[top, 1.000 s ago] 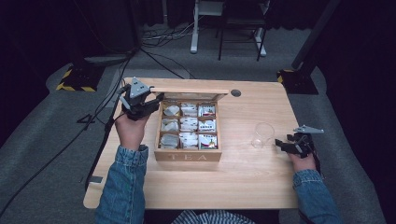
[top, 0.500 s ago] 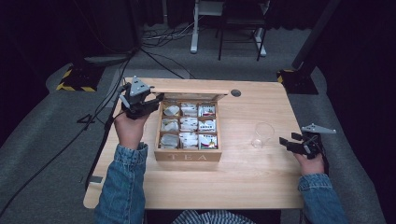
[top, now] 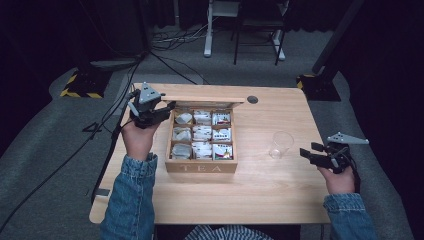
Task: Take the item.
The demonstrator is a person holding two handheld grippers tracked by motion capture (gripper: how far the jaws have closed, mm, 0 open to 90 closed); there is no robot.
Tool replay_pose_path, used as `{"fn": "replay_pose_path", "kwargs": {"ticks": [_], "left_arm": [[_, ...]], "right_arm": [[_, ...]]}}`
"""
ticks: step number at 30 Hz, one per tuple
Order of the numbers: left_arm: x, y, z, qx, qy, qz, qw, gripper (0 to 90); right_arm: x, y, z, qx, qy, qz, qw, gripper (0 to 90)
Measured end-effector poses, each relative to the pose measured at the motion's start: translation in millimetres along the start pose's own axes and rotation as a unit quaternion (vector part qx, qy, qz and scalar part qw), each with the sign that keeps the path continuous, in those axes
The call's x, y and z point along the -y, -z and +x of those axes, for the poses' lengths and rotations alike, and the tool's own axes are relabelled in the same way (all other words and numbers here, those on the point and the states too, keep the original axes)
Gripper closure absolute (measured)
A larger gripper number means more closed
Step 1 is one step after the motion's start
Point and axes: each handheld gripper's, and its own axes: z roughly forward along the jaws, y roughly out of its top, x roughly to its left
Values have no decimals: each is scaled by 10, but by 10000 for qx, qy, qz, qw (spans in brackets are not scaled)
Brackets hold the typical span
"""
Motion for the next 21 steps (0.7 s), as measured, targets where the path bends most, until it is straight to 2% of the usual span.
{"fn": "replay_pose_path", "kwargs": {"ticks": [3,5,7,12,13,14,15,17,18,19,21], "left_arm": [[0,-1,0,4,13,-20,10000,536],[-1,-1,1,7,9,-17,10000,536],[-1,-1,3,16,6,-15,10000,535],[1,-1,6,34,5,-15,10000,535],[2,-2,7,34,7,-22,10000,535],[4,-5,9,69,38,-49,10000,527],[4,-5,9,69,38,-49,10000,516],[3,-7,11,90,54,-54,9999,513],[3,-7,11,93,54,-55,9999,513],[3,-6,12,99,50,-51,9999,513],[4,-5,13,105,39,-48,9999,513]], "right_arm": [[-57,32,88,-60,118,-11,9999,384],[-143,58,206,-169,232,-51,9996,384],[-163,60,238,-194,246,-60,9995,383],[-305,34,470,-416,478,-89,9980,380],[-331,21,514,-463,561,-83,9973,379],[-388,-21,622,-580,649,-49,9962,376],[-388,-21,622,-580,649,-49,9962,376],[-441,-67,723,-682,716,11,9951,375],[-470,-95,774,-737,776,26,9943,374],[-530,-150,883,-855,897,54,9923,374],[-554,-171,922,-895,956,66,9914,374]]}}
